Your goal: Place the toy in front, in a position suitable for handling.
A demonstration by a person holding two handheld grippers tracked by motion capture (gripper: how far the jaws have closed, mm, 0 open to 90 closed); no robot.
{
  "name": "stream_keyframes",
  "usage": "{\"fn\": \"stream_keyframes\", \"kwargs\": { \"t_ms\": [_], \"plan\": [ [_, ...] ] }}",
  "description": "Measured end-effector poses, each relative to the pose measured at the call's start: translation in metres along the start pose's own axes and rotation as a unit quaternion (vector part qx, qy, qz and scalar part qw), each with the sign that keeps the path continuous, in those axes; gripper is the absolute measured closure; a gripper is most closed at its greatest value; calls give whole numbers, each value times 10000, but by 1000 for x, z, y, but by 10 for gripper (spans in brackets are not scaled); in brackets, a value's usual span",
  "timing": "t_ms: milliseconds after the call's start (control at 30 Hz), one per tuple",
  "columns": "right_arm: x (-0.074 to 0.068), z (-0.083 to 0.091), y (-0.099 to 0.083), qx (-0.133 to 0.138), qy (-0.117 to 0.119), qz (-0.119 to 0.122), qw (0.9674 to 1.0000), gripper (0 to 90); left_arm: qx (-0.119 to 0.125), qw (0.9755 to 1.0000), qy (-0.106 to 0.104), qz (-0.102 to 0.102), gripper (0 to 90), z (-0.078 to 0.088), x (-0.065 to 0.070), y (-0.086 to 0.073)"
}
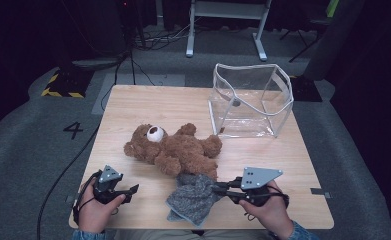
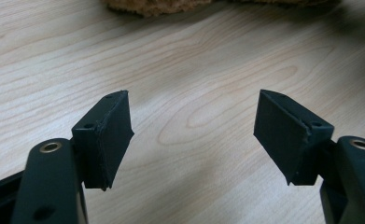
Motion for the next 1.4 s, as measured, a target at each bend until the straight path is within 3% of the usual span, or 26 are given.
{"fn": "stream_keyframes", "kwargs": {
  "t_ms": [300, 533, 700, 933, 1133, 1200, 1233, 1300, 1400],
  "plan": [
    [15, 51, -19, 125, -474, -321, 9983, 830, -27, 9999, -80, -104, 278, -8, 3, 9],
    [38, 83, -43, 111, -982, -690, 9927, 830, -37, 9999, -100, -127, 278, -9, 4, 11],
    [60, 100, -67, -8, -1383, -1021, 9851, 829, -28, 9999, -82, -92, 278, -9, 3, 10],
    [93, 110, -104, -266, -2003, -1371, 9697, 828, -32, 9999, -81, -81, 278, -8, 3, 8],
    [117, 106, -133, -378, -2198, -1748, 9590, 807, -57, 9999, -70, -60, 278, -7, 3, 4],
    [125, 106, -142, -404, -2232, -1906, 9551, 743, -62, 10000, -40, -56, 278, -6, 3, 3],
    [127, 107, -145, -475, -2234, -1958, 9537, 658, -65, 9999, -45, -81, 278, -6, 3, 3],
    [130, 105, -148, -556, -2211, -2029, 9523, 468, -54, 10000, -45, -32, 278, -6, 2, 1],
    [127, 106, -138, -403, -2193, -2057, 9529, 344, -55, 10000, -3, -9, 277, -3, 1, -2]
  ]
}}
Point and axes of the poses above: each handheld gripper's, and its own axes: z roughly backward along the jaws, y roughly out of its top, x roughly to its right, the point moved 8 cm from there along -z, roughly forward along the jaws, and after that the axes turned 10 degrees about -x, right-handed, at the moved point
